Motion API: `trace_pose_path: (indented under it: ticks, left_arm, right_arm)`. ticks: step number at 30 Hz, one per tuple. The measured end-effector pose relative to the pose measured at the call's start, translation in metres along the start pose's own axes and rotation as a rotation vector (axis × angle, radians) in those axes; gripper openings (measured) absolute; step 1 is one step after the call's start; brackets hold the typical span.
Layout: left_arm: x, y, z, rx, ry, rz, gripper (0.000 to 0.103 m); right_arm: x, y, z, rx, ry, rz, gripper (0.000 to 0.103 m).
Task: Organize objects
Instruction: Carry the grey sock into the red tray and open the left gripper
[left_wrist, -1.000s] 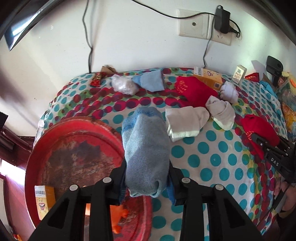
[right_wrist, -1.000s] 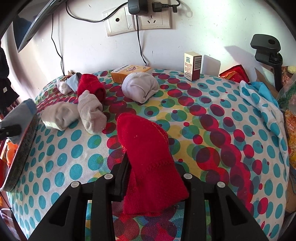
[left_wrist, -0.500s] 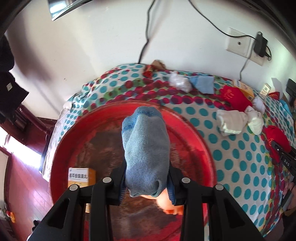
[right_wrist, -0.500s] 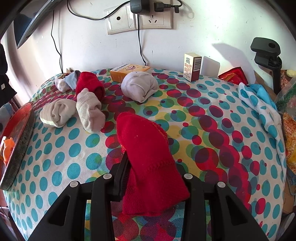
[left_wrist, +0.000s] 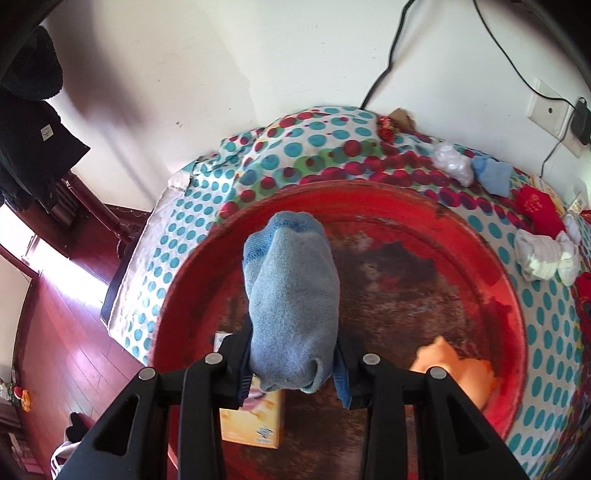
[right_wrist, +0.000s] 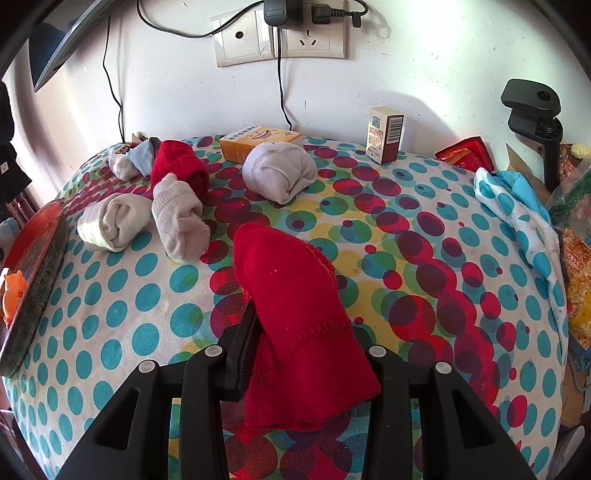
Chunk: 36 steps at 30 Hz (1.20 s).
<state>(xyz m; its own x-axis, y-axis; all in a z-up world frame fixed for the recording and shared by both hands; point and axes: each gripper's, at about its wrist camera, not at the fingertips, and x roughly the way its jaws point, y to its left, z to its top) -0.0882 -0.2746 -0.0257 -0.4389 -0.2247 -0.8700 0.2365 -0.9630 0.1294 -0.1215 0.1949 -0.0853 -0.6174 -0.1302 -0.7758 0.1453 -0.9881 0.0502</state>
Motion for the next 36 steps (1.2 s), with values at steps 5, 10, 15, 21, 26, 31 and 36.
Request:
trace_pose_path:
  ticks: [5,10,15,21,26,31,36]
  left_arm:
    - [0.014,0.022,0.006,-0.025,0.018,0.023,0.037]
    - [0.03,0.036,0.008,-0.047,0.046,0.023,0.037]
    - [0.041,0.041,0.006,-0.061,0.056,0.027,0.037]
    - [0.041,0.045,0.007,-0.076,0.066,0.05,0.044]
    - [0.034,0.049,0.003,-0.086,0.053,0.072,0.046]
    - [0.018,0.051,-0.002,-0.085,0.013,0.083,0.047]
    - [0.002,0.052,-0.01,-0.089,-0.015,0.079,0.047]
  right_arm:
    - [0.0,0.0,0.0,-0.002,0.0,-0.003,0.035]
    - [0.0,-0.001,0.0,-0.003,0.001,-0.006,0.036]
    - [0.001,-0.001,0.001,-0.006,0.002,-0.011,0.036]
    - [0.001,0.0,0.002,-0.011,0.002,-0.019,0.036]
    - [0.001,0.0,0.002,-0.011,0.002,-0.02,0.037]
    - [0.001,0.001,0.002,-0.022,0.001,-0.032,0.037]
    - [0.0,0.004,0.002,-0.028,0.0,-0.042,0.037]
